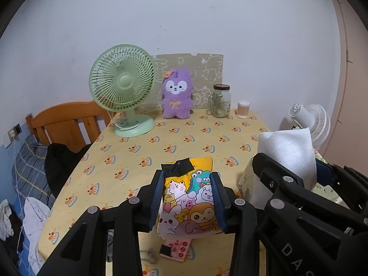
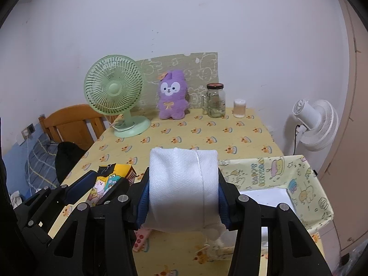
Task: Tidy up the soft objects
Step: 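Carry the snack bag into the gift box and open the left tool while the right tool carries the towel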
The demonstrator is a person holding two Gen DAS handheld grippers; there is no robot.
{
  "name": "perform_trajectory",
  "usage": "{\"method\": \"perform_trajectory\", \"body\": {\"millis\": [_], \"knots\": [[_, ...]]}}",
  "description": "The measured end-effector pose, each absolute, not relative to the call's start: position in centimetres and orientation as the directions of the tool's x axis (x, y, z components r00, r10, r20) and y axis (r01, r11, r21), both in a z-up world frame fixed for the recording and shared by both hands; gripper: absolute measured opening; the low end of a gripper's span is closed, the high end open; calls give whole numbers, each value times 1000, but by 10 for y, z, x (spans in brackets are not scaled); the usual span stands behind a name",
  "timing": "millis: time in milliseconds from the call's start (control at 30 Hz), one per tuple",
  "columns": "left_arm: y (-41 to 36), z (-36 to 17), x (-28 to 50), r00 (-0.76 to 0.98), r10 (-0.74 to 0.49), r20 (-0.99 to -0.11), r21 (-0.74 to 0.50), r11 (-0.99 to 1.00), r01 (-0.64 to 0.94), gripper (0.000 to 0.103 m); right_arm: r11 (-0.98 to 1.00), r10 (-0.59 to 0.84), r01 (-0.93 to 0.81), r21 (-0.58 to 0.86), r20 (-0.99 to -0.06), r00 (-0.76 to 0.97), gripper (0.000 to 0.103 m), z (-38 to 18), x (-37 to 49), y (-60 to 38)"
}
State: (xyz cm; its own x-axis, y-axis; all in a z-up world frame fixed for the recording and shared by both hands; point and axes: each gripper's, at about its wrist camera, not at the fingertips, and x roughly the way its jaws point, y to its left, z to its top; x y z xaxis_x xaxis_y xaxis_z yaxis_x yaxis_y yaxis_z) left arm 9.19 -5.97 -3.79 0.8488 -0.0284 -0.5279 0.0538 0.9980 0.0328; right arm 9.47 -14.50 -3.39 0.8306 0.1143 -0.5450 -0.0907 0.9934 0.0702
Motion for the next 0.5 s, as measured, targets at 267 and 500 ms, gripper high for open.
{"method": "perform_trajectory", "body": {"millis": [267,500], "knots": [[-85,-36,95,857,-51,-513,36,996,80,40,995,98,-74,65,-530,842,53,-30,95,-171],[-110,-34,101,859,-95,-503,29,992,126,40,997,69,-44,60,-518,853,53,-26,97,-196]]}}
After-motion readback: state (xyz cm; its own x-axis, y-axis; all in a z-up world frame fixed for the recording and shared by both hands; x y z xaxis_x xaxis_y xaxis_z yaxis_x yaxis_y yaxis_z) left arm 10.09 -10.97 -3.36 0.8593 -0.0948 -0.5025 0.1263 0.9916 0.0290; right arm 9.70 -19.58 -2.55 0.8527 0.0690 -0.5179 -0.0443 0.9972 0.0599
